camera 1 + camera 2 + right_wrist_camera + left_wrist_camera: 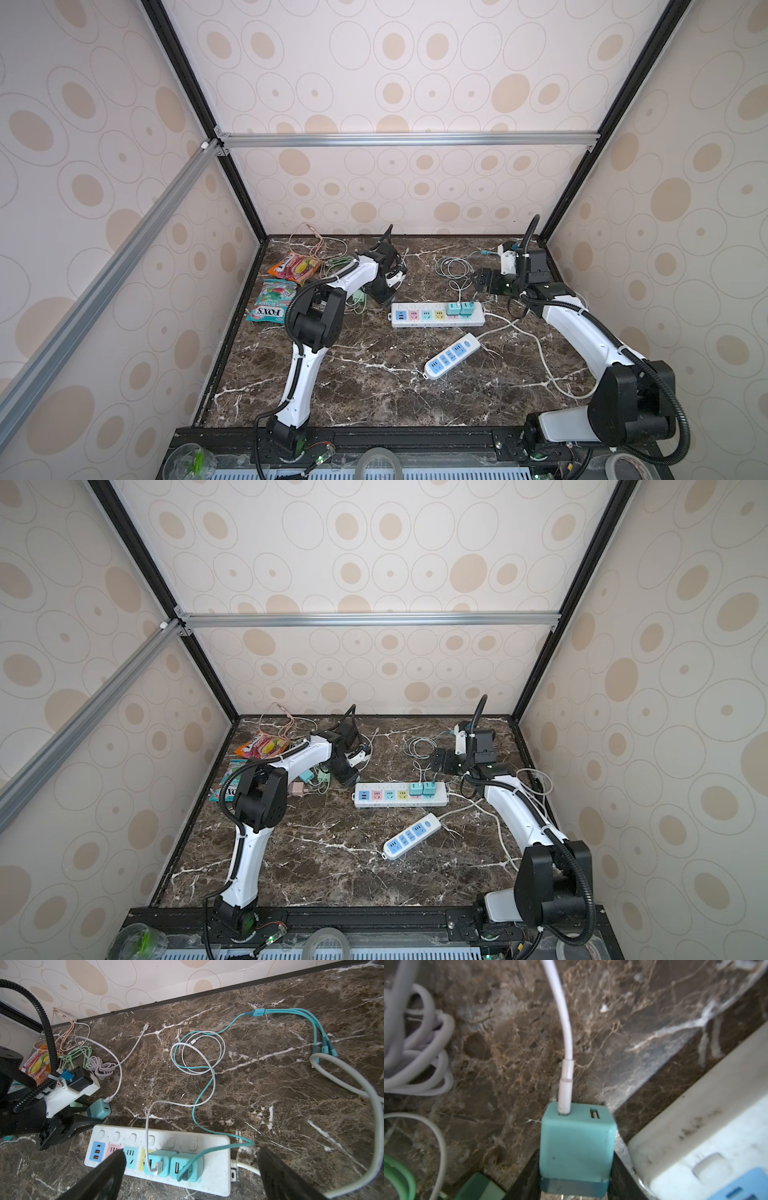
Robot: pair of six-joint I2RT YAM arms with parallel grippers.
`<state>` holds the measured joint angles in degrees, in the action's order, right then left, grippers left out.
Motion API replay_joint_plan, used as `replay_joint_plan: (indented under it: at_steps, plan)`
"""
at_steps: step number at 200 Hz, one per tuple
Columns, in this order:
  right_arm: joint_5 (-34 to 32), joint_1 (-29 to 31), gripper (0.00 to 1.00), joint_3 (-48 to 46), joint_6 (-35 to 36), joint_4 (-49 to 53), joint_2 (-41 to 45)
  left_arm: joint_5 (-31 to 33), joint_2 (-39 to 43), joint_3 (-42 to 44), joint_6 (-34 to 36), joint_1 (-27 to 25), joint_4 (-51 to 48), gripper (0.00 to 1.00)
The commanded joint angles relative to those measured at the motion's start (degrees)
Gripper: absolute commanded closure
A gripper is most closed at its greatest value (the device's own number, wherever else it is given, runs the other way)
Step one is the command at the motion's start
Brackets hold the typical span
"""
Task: Insert the plug
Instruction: 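Lift the teal charger with the left gripper while right gripper approaches it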
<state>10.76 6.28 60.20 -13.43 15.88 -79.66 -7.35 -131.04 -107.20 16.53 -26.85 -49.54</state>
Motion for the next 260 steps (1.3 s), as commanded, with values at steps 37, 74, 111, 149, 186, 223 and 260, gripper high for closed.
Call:
replay_joint_plan:
  at_steps: [37,74,111,149,186,223,260]
  plan:
    - [3.9,-0.4,0.01,-1.4,-1.7,-3.4,1.1,0.0,1.6,1.3,0.8,-0.4,2.6,0.79]
    - [4.3,-0.4,0.00,-1.5,-1.7,-3.5,1.9,-1.6,6.9,7.2,-1.9,-0.4,9.1,1.00]
    - [6.8,-0.4,0.01,-2.0,0.1,-3.8,2.2,-1.8,13.2,16.4,-6.3,-0.4,17.0,1.00]
    - [8.4,-0.4,0.06,-0.4,-1.4,-1.3,0.3,-3.1,18.4,21.6,-13.1,-0.7,22.8,1.00]
    - [19.3,0.0,0.08,2.5,-2.4,0.0,-2.6,-3.8,25.5,27.8,-14.1,-2.7,30.9,1.00]
    - [23.9,1.5,0.08,6.6,-3.6,2.5,-6.2,-4.6,26.1,26.3,-12.3,-4.2,29.3,1.00]
    - [25.6,3.5,0.14,11.2,-3.7,7.2,-9.5,-3.5,26.2,25.8,-6.1,-6.9,28.7,1.00]
